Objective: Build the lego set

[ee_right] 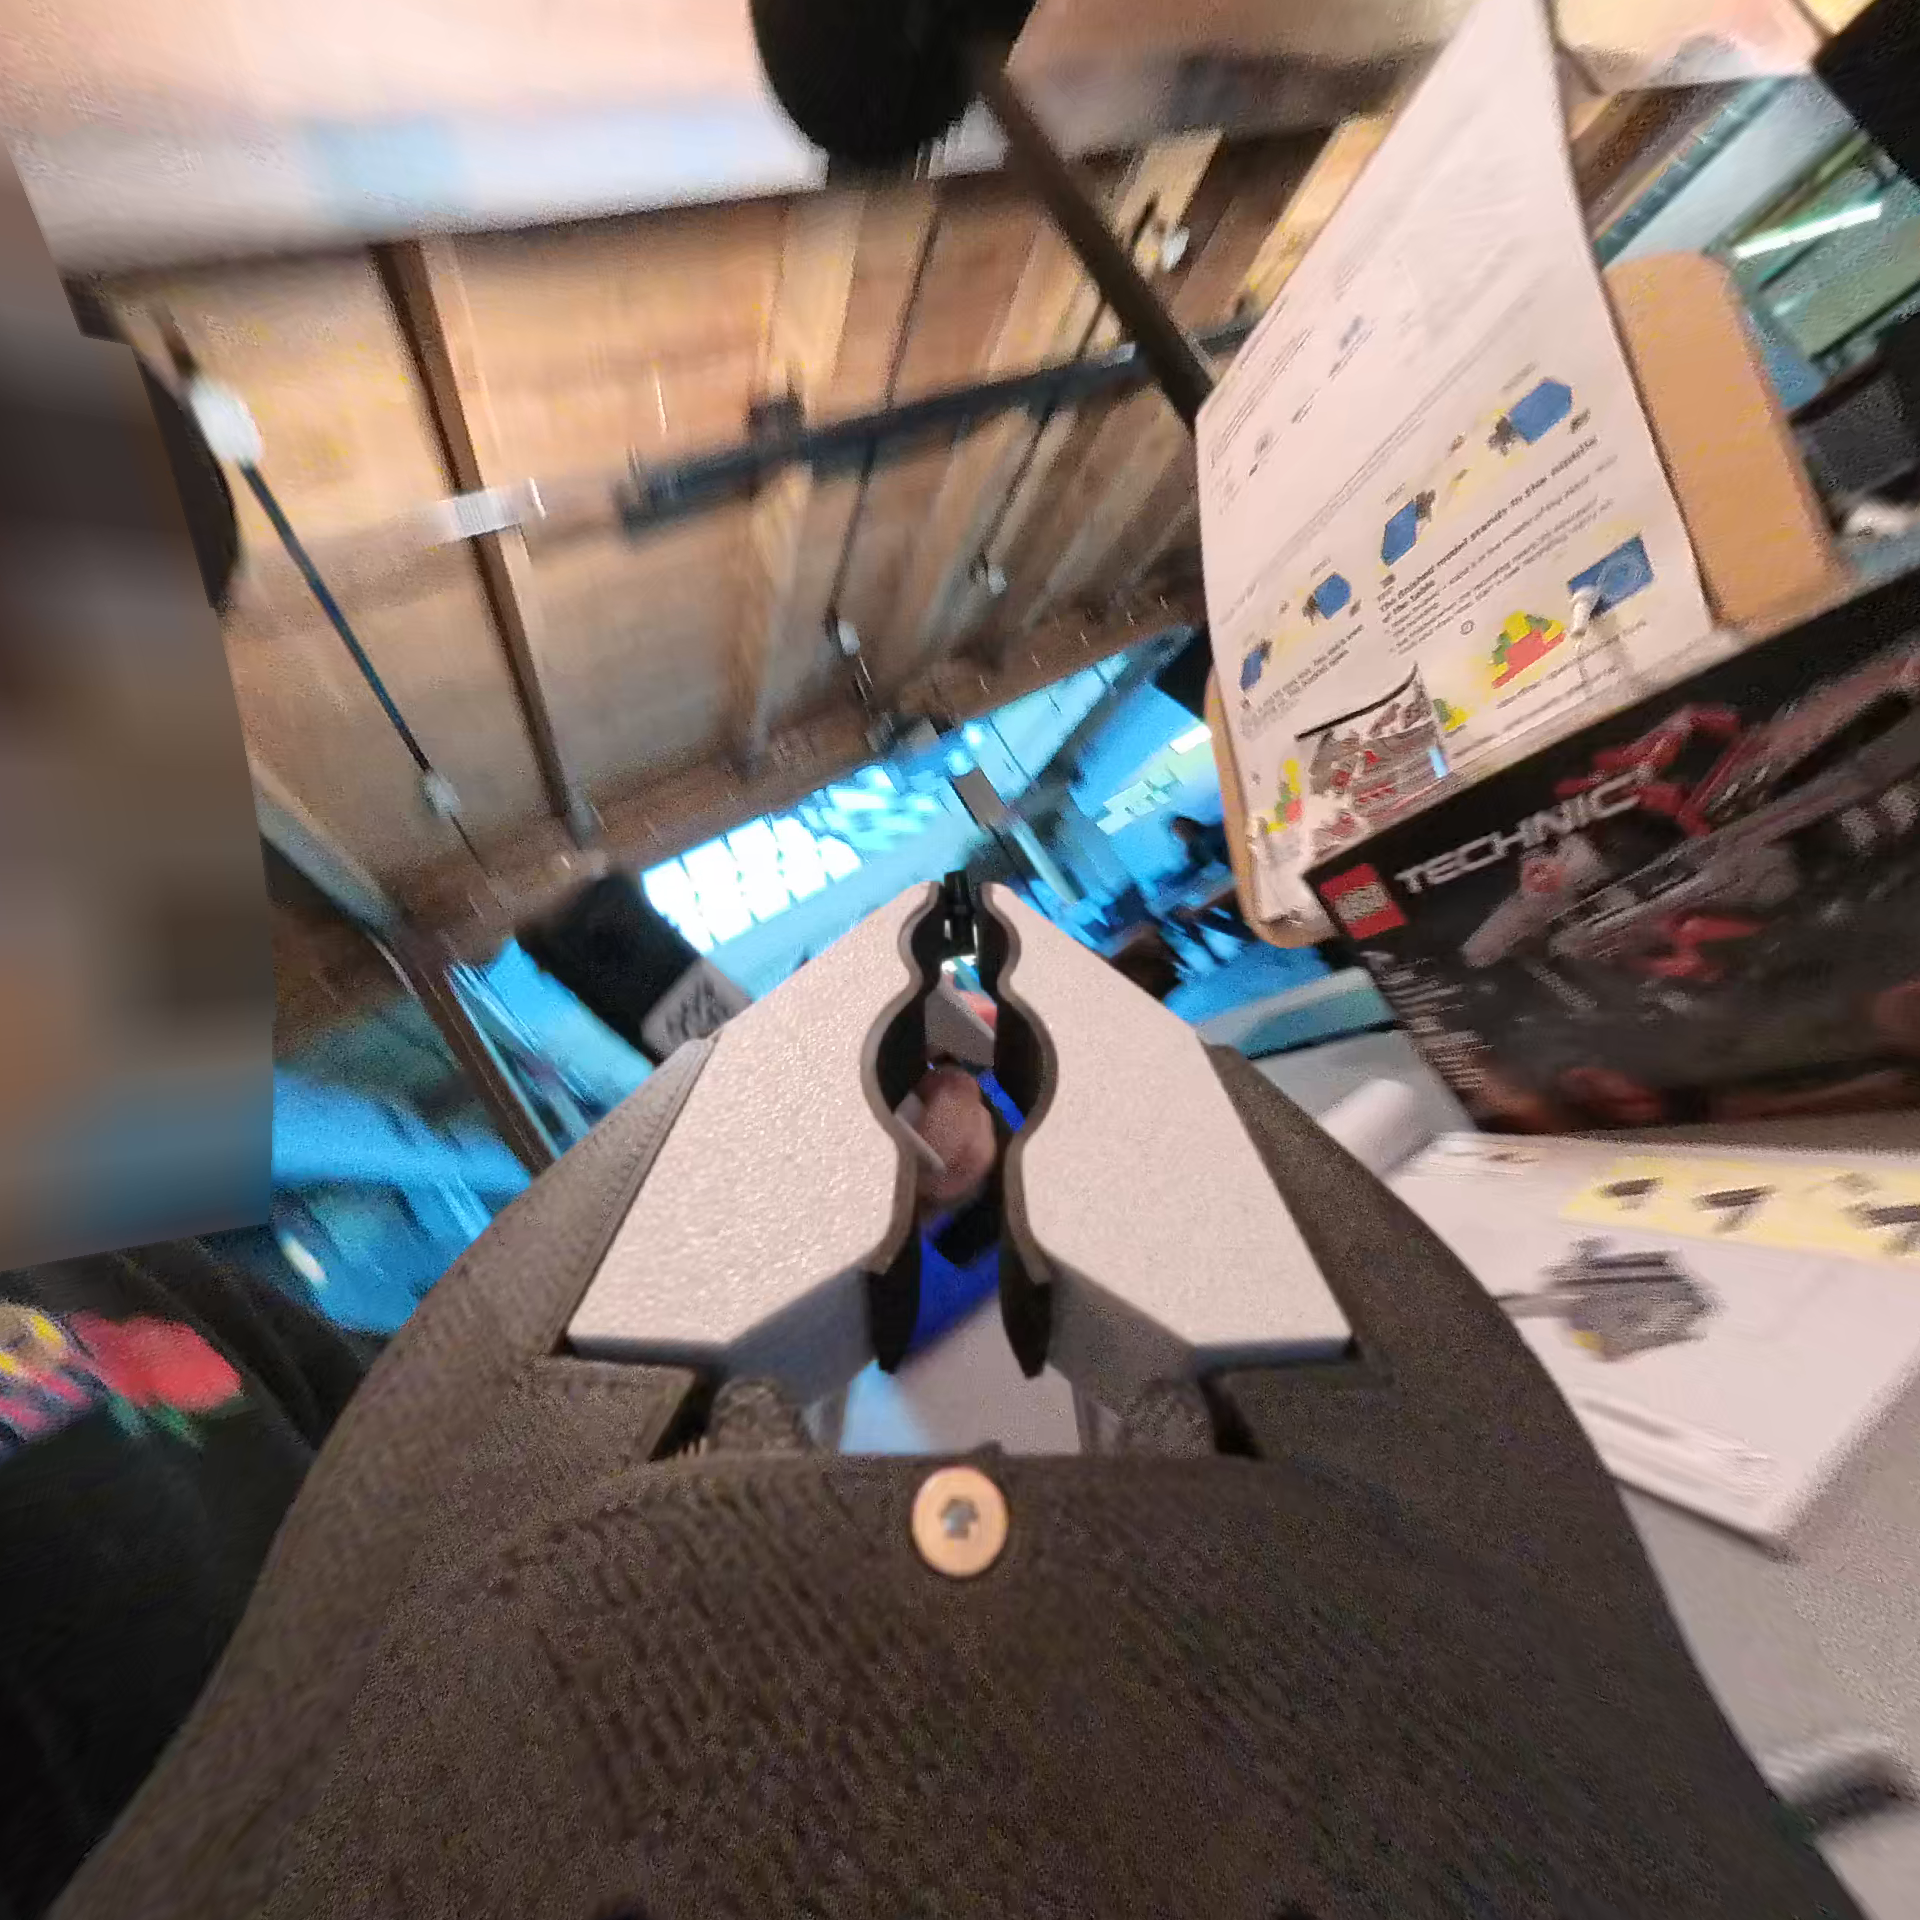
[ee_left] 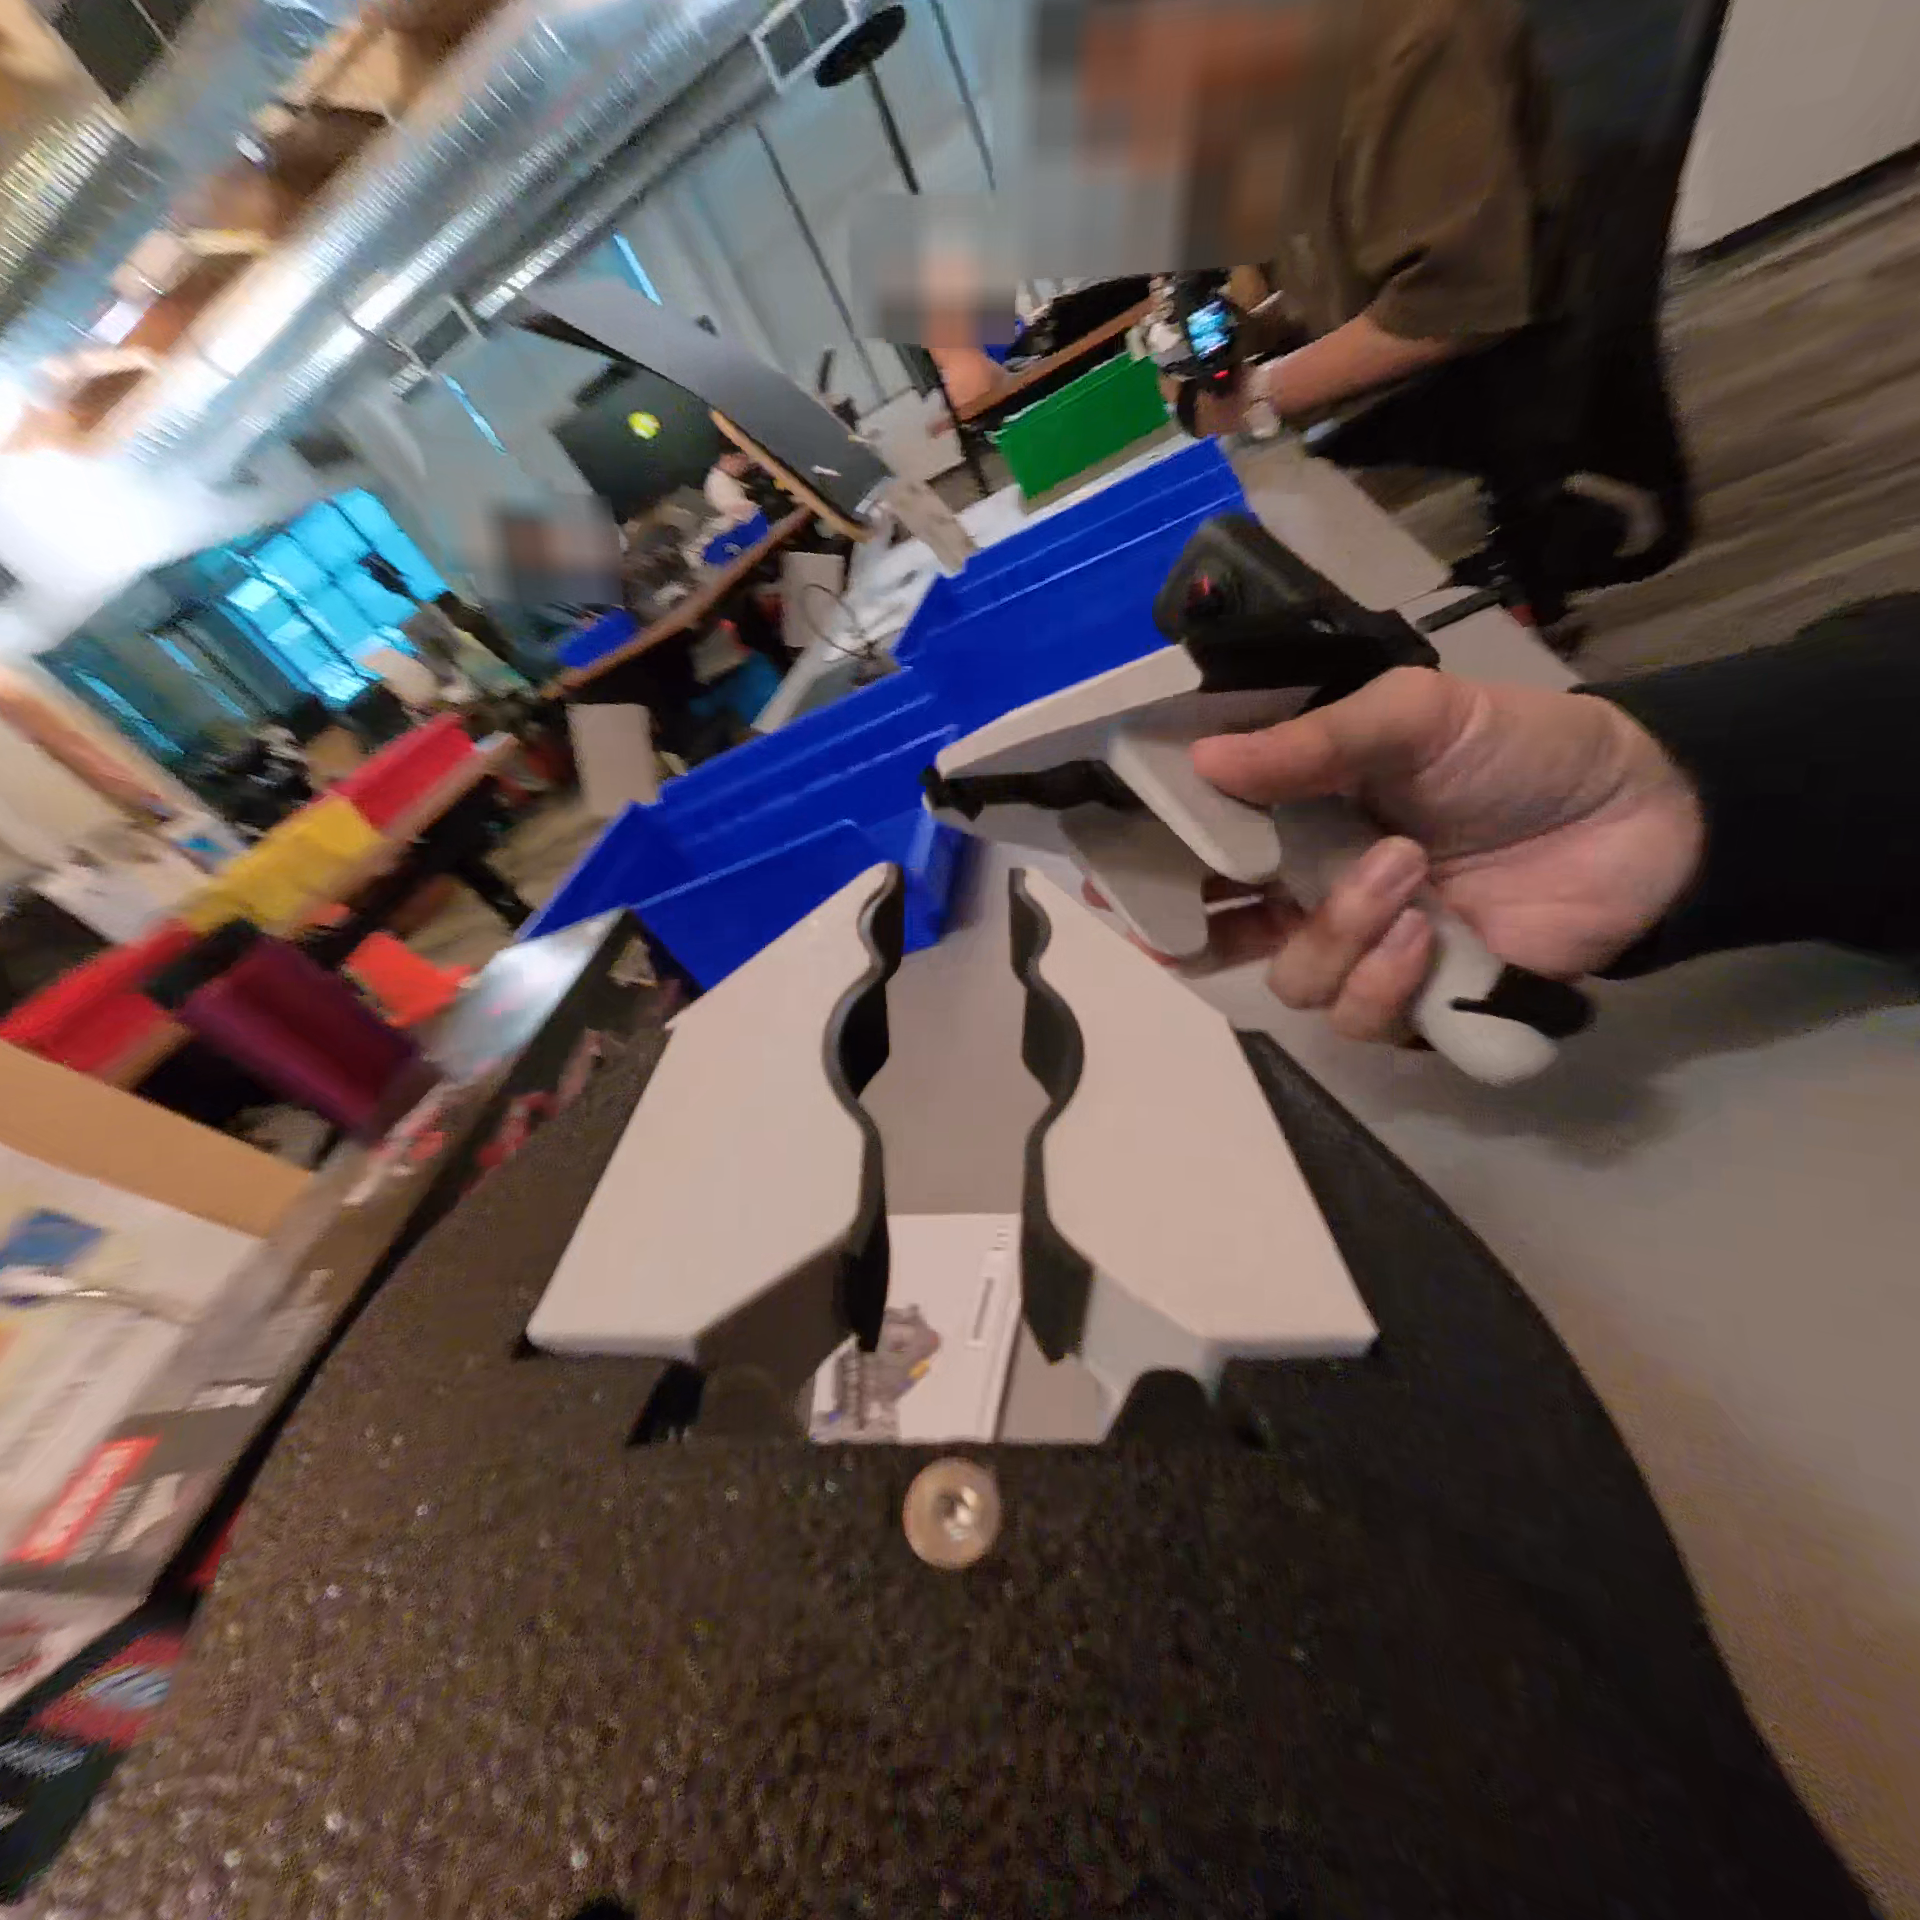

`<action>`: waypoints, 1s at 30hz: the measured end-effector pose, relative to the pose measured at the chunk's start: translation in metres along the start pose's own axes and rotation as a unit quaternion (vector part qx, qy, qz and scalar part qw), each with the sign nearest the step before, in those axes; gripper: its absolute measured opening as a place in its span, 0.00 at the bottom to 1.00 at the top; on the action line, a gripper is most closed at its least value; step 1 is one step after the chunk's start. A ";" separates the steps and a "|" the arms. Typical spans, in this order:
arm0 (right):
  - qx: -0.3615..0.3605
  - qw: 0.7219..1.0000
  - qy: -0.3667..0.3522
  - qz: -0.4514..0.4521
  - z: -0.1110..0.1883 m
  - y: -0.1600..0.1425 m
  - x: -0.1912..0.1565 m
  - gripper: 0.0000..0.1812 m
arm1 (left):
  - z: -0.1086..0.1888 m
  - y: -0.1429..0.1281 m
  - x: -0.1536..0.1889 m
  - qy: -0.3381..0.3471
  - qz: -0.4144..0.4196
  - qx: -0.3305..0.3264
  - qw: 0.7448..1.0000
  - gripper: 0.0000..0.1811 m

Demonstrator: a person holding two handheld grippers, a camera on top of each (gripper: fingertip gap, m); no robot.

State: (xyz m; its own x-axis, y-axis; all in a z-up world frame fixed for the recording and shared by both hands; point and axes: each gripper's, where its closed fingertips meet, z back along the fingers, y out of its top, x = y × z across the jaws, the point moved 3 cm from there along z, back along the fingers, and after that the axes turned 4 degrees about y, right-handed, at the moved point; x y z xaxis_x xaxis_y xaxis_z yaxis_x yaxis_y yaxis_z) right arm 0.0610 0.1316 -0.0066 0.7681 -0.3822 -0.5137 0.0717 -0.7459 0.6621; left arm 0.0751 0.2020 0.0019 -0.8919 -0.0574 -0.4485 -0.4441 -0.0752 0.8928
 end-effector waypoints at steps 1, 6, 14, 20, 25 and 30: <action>0.030 0.998 0.003 -0.053 0.000 0.001 0.002 0.02 | 0.001 0.002 0.001 0.020 -0.020 -0.003 1.000 0.09; 0.078 0.979 0.031 -0.188 -0.011 -0.012 0.000 0.02 | 0.002 0.006 0.006 0.104 -0.127 -0.023 0.986 0.10; 0.080 0.979 0.044 -0.183 -0.029 -0.019 -0.019 0.02 | 0.006 0.010 0.001 0.179 -0.167 -0.020 0.969 0.00; 0.049 0.989 0.033 -0.138 -0.030 -0.022 -0.021 0.02 | 0.012 0.012 -0.002 0.162 -0.150 -0.009 0.975 0.00; 0.080 0.987 0.029 -0.139 -0.024 -0.012 -0.018 0.02 | 0.008 0.006 0.007 0.141 -0.133 -0.010 0.981 0.08; 0.072 0.988 0.030 -0.136 -0.028 -0.022 -0.021 0.02 | 0.008 0.012 0.003 0.170 -0.112 -0.009 0.979 0.05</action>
State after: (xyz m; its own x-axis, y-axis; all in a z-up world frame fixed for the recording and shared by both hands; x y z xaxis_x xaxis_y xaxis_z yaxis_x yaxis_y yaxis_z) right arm 0.0608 0.1715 0.0047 0.7689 -0.1270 -0.6267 0.1930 -0.8883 0.4168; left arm 0.0666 0.2089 0.0113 -0.6913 -0.3653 -0.6234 -0.6211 -0.1404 0.7710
